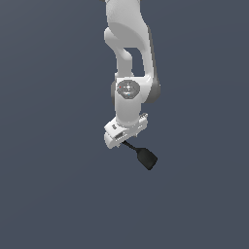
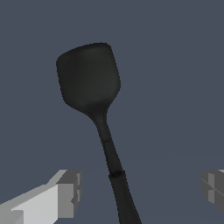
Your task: Pick up the object and move it to a goal position.
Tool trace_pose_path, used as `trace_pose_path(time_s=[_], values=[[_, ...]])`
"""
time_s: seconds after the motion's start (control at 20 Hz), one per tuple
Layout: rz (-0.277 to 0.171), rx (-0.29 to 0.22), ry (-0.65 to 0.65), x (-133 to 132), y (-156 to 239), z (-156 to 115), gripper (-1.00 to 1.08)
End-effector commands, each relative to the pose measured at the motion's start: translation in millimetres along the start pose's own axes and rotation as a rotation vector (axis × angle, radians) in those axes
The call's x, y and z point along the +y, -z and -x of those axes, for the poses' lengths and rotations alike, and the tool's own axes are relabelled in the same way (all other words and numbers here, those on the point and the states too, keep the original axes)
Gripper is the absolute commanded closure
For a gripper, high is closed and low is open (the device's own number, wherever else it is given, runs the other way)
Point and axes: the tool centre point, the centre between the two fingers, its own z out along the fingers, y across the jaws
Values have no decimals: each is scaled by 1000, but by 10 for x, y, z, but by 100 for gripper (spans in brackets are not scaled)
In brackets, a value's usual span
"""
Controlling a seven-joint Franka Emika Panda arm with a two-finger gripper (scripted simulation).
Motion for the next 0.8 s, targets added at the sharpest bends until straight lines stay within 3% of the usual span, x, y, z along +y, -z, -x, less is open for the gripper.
trace_pose_path(time_s=[0.0, 0.4, 0.75], values=[[1, -1, 79, -31, -80, 7, -92], [1, -1, 258, -113, -260, 23, -92], [1, 0, 332, -150, -331, 29, -92]])
